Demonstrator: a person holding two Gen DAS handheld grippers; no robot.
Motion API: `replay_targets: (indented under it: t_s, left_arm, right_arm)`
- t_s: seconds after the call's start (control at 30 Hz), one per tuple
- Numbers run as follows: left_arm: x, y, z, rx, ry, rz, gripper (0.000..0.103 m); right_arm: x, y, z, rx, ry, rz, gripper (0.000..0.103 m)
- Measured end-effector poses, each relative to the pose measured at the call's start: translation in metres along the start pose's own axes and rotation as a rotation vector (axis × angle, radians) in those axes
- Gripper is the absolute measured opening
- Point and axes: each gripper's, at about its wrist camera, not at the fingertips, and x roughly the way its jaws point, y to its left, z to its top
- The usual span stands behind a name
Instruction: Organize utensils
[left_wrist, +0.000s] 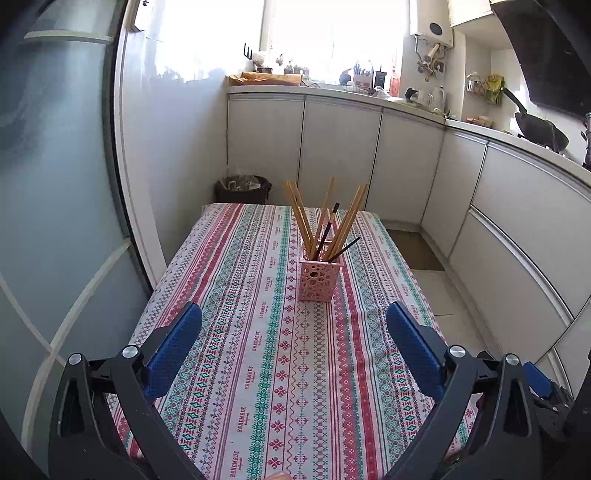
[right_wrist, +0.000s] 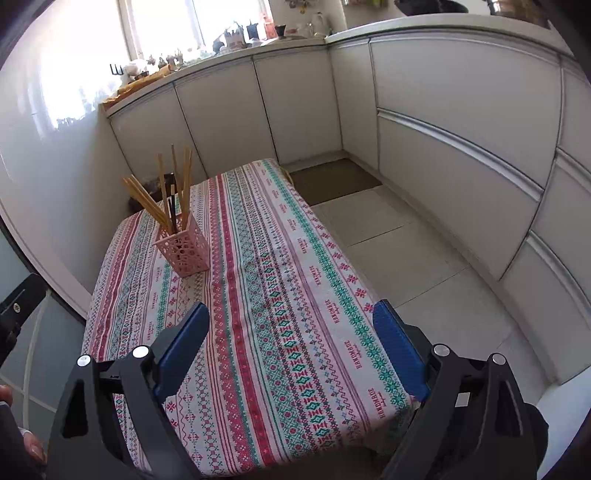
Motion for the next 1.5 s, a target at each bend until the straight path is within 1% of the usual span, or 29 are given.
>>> replay_targets:
  t_s: [0.1,0.13,0.2,0.33,0.47,0.67,0.77,0.97,1.5]
  left_arm:
    - [-0.002,-0.006,0.001,0.027,0.005,0.077,0.096]
    - [-0.003,-0.008,0.001,0.033,0.001,0.09,0.096]
    - [-0.007,-0.01,0.0,0.043,-0.011,0.09,0.096]
    - [-0.013,-0.015,0.0,0.065,-0.031,0.115,0.096]
    - [-0.015,-0.014,0.001,0.059,-0.028,0.099,0.096]
    - [-0.013,-0.014,0.001,0.057,0.008,0.1,0.096]
    - [-0.013,-0.012,0.0,0.05,0.01,0.103,0.096]
    - [-0.012,-0.01,0.0,0.04,0.018,0.086,0.096]
    - [-0.008,-0.008,-0.001,0.03,0.04,0.087,0.096]
  right_arm:
    - [-0.005,-0.001,0.003,-0.007,0.008,-0.013,0.088]
    - [-0.007,-0.002,0.004,-0.001,0.01,-0.011,0.088]
    - [-0.01,-0.003,0.004,0.003,0.017,-0.01,0.092]
    - [-0.016,0.001,0.005,-0.019,0.022,0.001,0.093]
    - [-0.02,0.002,0.005,-0.02,0.024,-0.001,0.093]
    - [-0.023,0.002,0.004,-0.021,0.019,0.001,0.093]
    - [-0.023,0.003,0.004,-0.025,0.022,0.003,0.093]
    - [-0.022,0.002,0.004,-0.03,0.027,0.003,0.093]
    - [-0.019,0.006,0.001,-0.043,0.053,0.021,0.093]
